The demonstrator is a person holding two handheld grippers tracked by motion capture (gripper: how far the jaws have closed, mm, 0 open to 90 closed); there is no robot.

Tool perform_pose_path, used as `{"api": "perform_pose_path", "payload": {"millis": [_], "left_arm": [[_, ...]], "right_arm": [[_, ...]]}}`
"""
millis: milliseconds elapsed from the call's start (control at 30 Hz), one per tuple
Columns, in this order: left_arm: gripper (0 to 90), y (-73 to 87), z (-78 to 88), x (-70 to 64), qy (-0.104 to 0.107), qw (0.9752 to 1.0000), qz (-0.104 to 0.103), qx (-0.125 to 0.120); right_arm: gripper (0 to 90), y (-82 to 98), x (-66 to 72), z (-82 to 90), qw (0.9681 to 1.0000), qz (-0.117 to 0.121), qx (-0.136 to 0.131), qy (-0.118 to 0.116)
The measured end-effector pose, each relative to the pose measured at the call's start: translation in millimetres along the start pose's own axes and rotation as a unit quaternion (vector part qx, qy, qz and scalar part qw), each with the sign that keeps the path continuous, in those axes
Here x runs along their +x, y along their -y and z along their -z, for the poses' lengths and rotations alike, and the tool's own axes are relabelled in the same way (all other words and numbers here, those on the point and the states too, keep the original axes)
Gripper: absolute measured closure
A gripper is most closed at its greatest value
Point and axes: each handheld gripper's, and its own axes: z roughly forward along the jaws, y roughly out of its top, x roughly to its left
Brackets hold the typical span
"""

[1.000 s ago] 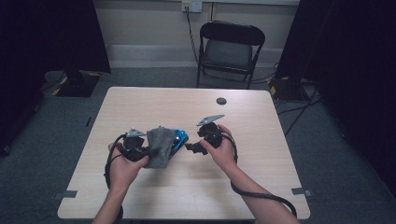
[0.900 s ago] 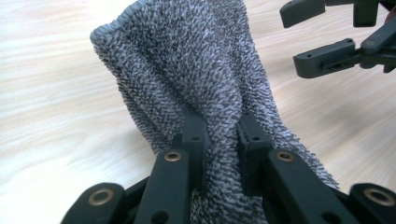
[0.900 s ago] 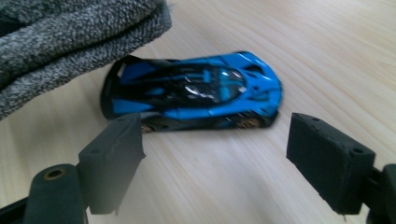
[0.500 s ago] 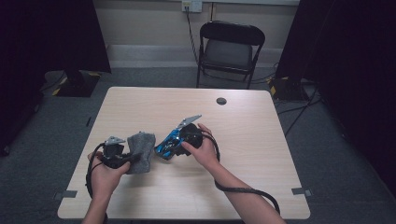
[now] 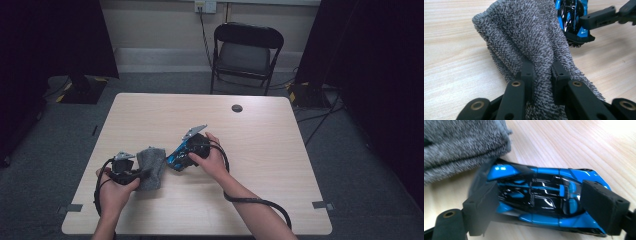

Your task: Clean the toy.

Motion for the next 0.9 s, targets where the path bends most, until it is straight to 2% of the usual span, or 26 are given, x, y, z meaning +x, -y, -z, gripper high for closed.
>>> {"api": "perform_pose_path", "payload": {"millis": [67, 133, 200, 333, 467, 567, 667, 733, 800, 900], "left_arm": [[76.1, -0.1, -0.3, -0.7, 0.0, 1.0, 0.0, -0.004], [76.0, 0.1, -0.3, -0.5, -0.001, 1.0, 0.004, -0.007], [76.0, -0.1, -0.2, 0.5, 0.0, 1.0, 0.004, -0.006], [75.9, -0.3, -0.4, 1.4, 0.001, 1.0, 0.005, -0.006], [75.8, -0.7, -1.5, 2.1, 0.001, 1.0, 0.004, -0.005], [75.8, -0.2, -2.3, 2.2, -0.003, 1.0, 0.005, -0.004], [75.4, 0.2, -2.9, 4.3, -0.024, 0.9997, 0.009, -0.005], [75.4, 0.4, -5.2, 6.6, -0.034, 0.9994, 0.012, -0.003], [75.4, 0.4, -10.3, 4.8, -0.037, 0.9992, 0.01, 0.01], [75.4, -0.2, -17.5, -2.0, -0.033, 0.9992, 0.004, 0.023]], "right_arm": [[10.2, 2.0, -0.7, -2.3, 0.9999, 0.003, 0.009, 0.013], [9.7, 3.1, -2.7, -2.5, 0.9999, 0.002, 0.004, 0.01], [6.8, 5.4, -4.7, -3.7, 0.9999, -0.009, -0.002, 0.006], [2.9, 8.0, -4.5, -6.4, 0.9998, -0.005, -0.017, 0.004], [1.1, 8.2, -2.8, -8.4, 0.9998, -0.005, -0.02, 0.006], [1.2, 9.4, -3.4, -8.4, 0.9997, -0.003, -0.024, 0.006], [1.2, 11.2, -2.9, -8.5, 0.9995, -0.004, -0.031, 0.006], [1.2, 13.0, -2.7, -8.3, 0.9993, -0.005, -0.037, 0.008], [1.0, 13.0, -1.8, -8.0, 0.9993, -0.01, -0.035, 0.012], [1.0, 13.1, -1.7, -7.6, 0.9993, -0.017, -0.031, 0.014]]}}
